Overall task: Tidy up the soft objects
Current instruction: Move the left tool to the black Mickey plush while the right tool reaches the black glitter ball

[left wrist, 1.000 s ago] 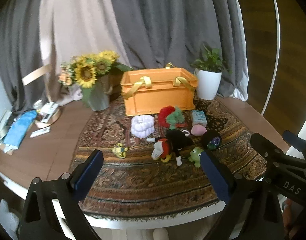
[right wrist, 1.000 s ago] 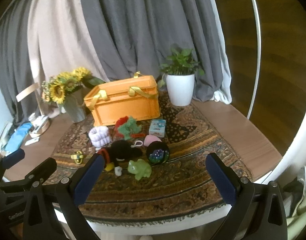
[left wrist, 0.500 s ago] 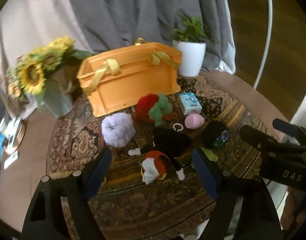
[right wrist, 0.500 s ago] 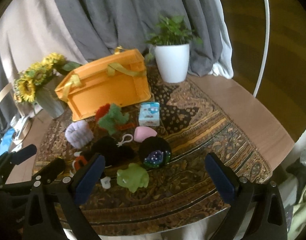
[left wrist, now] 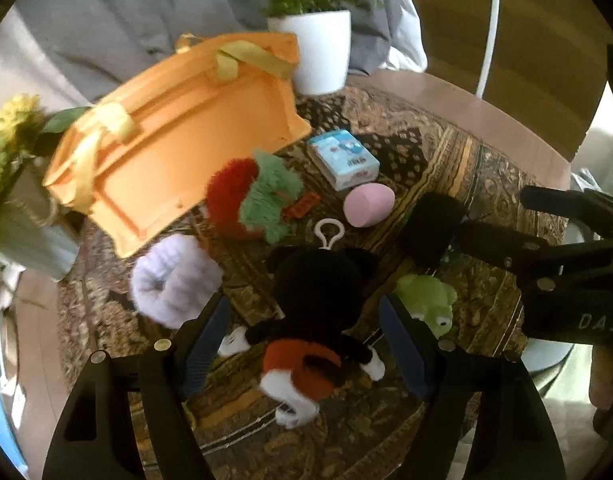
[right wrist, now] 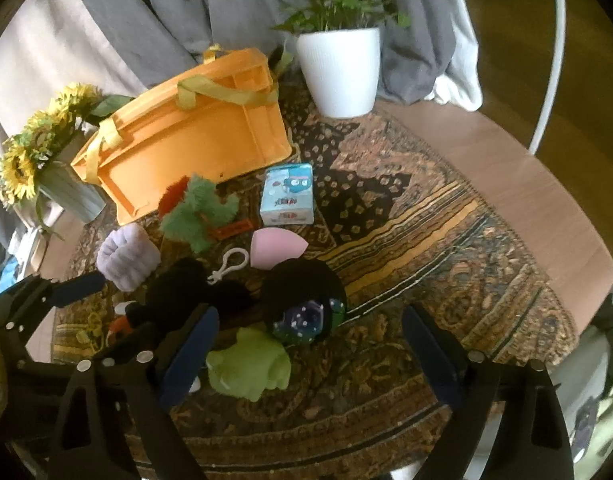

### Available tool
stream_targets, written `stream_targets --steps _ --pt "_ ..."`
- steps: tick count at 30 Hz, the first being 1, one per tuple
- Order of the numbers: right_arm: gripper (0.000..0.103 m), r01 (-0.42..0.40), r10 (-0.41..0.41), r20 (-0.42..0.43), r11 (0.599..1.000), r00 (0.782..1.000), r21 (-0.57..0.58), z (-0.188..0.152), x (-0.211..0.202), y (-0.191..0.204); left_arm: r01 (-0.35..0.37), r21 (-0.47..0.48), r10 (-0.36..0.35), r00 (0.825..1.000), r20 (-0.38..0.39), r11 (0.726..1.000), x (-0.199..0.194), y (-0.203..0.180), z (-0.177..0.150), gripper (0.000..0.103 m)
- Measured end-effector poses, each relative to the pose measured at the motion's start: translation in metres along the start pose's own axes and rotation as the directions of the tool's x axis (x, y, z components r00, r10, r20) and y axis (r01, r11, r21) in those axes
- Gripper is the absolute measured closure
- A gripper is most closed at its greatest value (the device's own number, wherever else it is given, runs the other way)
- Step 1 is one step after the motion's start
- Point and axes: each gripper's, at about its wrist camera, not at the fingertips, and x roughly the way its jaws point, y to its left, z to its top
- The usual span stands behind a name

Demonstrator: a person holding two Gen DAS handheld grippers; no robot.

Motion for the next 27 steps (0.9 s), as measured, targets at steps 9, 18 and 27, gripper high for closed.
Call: stream_targets --steps 9,18,27 --pt "0.019 -0.046 0.044 -0.069 0.998 0.997 -0.030 0.007 0.034 -0.005 0.087 -0.011 -0.087 0.992 -0.087 0.996 0.037 0.000 0.007 0.027" --pt "0.027 -0.091 0.086 -0.136 0.995 0.987 -0.032 0.009 0.055 -0.009 0.064 -0.054 -0.069 0.993 -0.100 0.996 0.058 0.001 0.009 0.027" --pt "0.038 -0.125 0.115 -0.180 0.991 0.977 -0.047 0.009 0.067 -0.006 0.028 -0.131 -0.044 0.992 -0.119 0.991 0.070 0.008 0.000 0.041"
